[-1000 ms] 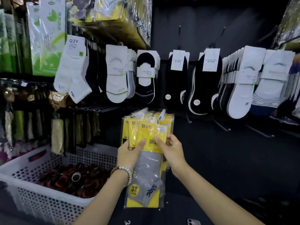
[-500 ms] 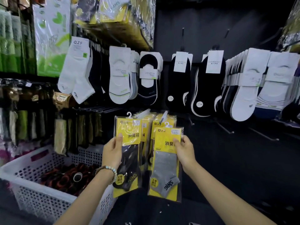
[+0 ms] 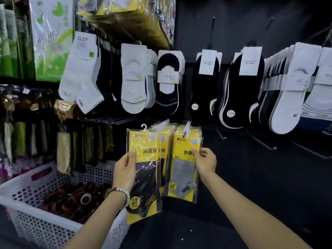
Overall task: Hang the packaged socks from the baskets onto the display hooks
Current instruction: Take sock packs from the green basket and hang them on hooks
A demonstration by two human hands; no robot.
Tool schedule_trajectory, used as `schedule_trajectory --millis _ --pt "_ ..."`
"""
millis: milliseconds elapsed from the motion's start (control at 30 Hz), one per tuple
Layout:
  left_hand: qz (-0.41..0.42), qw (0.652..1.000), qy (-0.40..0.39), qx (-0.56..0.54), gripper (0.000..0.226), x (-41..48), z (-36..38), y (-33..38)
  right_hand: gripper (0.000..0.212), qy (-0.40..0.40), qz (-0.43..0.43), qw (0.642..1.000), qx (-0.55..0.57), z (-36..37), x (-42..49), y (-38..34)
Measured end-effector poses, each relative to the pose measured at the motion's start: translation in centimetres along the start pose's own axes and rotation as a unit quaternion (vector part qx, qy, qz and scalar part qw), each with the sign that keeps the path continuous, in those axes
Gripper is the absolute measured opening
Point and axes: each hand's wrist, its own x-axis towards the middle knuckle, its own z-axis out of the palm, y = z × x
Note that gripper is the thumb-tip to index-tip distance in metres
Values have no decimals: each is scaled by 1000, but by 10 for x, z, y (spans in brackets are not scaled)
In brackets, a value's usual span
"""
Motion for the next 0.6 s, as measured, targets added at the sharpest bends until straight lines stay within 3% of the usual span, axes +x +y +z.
schedule_trajectory --millis 200,300,467,600 --pt "-26 999 -23 -15 41 -3 2 -4 20 34 39 999 4 -18 -11 19" --pt "-32 999 -37 -14 34 -5 8 -5 15 24 16 999 23 -27 -27 13" --pt "-19 996 -88 -23 25 -18 25 3 9 -116 -17 989 86 -35 -61 -21" --pt "-45 986 -151 -48 14 -35 43 6 17 -226 33 966 119 -38 -79 -36"
